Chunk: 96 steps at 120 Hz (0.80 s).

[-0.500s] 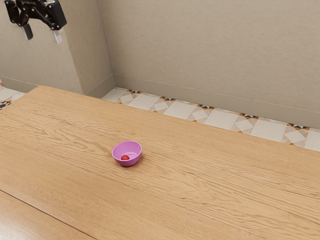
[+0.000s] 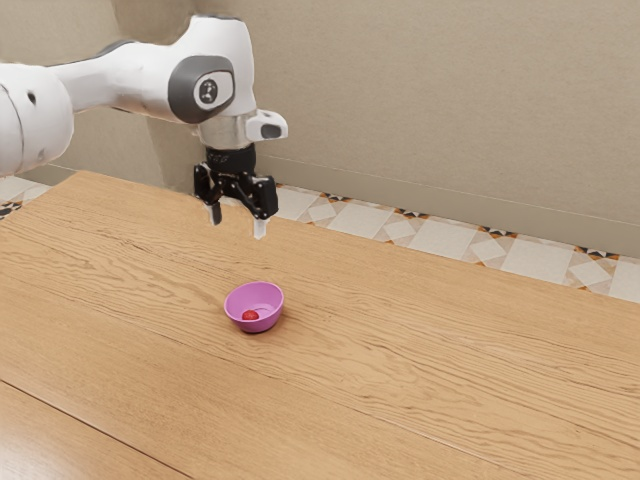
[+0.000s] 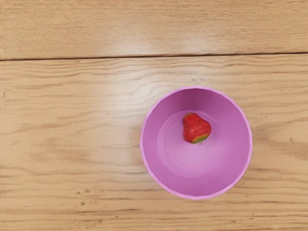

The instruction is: Take strawberry from the bowl

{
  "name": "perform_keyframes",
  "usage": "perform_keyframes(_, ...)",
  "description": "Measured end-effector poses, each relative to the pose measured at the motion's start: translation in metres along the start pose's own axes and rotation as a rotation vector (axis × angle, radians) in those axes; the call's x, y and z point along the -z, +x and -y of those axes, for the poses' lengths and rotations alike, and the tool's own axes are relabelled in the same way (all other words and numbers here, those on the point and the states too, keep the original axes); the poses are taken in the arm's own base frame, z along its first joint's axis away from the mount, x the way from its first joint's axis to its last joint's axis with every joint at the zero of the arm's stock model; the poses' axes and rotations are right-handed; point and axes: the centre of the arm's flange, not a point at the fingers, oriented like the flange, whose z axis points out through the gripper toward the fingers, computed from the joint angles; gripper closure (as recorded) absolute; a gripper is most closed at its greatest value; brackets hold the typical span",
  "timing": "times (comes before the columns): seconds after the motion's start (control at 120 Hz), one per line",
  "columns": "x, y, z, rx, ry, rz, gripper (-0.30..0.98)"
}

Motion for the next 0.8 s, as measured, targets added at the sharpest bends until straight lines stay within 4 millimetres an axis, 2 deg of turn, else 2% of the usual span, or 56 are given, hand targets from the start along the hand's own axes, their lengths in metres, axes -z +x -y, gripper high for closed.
perform_keyframes(0.033, -0.010, 0.009, -0.006, -0.003, -0.001, -0.015, 0.00)
perform_keyframes(0.083, -0.020, 0.015, -0.004, 0.009, -0.006, -0.036, 0.00)
perform_keyframes(0.167, -0.057, 0.013, 0.007, 0.043, -0.025, -0.042, 0.00)
perform_keyframes(0.208, -0.068, 0.010, 0.011, 0.061, -0.039, -0.056, 0.04)
perform_keyframes(0.333, -0.078, 0.009, 0.028, 0.112, -0.067, -0.115, 0.25)
perform_keyframes(0.45, -0.105, 0.006, 0.044, 0.162, -0.088, -0.119, 0.37)
perform_keyframes(0.575, -0.135, 0.016, 0.040, 0.184, -0.113, -0.126, 0.43)
perform_keyframes(0.8, -0.163, 0.027, 0.050, 0.233, -0.138, -0.135, 0.48)
